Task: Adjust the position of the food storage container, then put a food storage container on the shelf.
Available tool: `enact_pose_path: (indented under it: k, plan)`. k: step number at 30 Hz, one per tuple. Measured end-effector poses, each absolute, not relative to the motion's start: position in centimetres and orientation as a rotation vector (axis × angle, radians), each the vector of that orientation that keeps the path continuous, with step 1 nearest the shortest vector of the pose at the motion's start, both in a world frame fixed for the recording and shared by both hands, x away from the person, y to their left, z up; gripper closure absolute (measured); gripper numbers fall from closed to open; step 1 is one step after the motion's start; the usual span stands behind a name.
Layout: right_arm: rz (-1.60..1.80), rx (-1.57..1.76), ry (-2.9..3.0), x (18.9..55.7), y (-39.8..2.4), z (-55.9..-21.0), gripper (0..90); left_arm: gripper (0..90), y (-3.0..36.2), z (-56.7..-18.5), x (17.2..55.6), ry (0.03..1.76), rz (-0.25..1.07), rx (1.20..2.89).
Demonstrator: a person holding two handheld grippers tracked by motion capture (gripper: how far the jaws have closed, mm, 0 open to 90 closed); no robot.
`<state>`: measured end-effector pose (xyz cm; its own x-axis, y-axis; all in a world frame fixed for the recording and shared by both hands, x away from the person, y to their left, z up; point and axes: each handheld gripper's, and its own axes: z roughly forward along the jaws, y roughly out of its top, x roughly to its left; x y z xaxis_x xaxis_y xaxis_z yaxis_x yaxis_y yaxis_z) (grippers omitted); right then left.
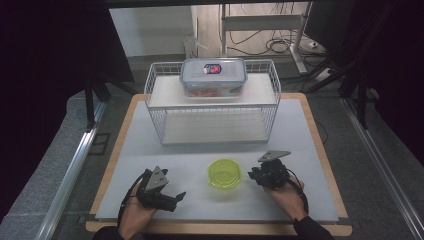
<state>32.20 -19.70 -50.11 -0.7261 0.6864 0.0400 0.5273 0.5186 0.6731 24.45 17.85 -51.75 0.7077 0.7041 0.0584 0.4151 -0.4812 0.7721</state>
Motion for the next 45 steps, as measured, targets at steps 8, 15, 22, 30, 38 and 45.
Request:
enact_pose_path:
  k: [8,15,22,30,38,45]
  plan:
    - [1.024,1.0,2.485,31.0,-20.9,-49.3,46.8,3.6,17.8,-51.8,24.4,0.849,0.475,2.151]
    - [1.07,0.985,2.457,30.2,-21.7,-49.0,28.4,3.3,17.8,-51.9,24.3,0.852,0.473,2.148]
    - [1.104,1.032,2.448,30.0,-22.3,-49.3,18.1,3.2,18.4,-52.0,23.8,0.871,0.468,2.134]
    - [1.131,1.031,2.447,30.2,-22.1,-49.4,12.0,3.0,18.2,-52.2,23.9,0.864,0.463,2.147]
    - [1.198,1.08,2.471,30.6,-21.5,-48.6,3.2,2.9,18.2,-52.2,23.9,0.865,0.463,2.144]
    - [1.229,1.163,2.519,30.7,-20.4,-47.5,14.7,2.9,18.2,-52.2,23.9,0.863,0.464,2.144]
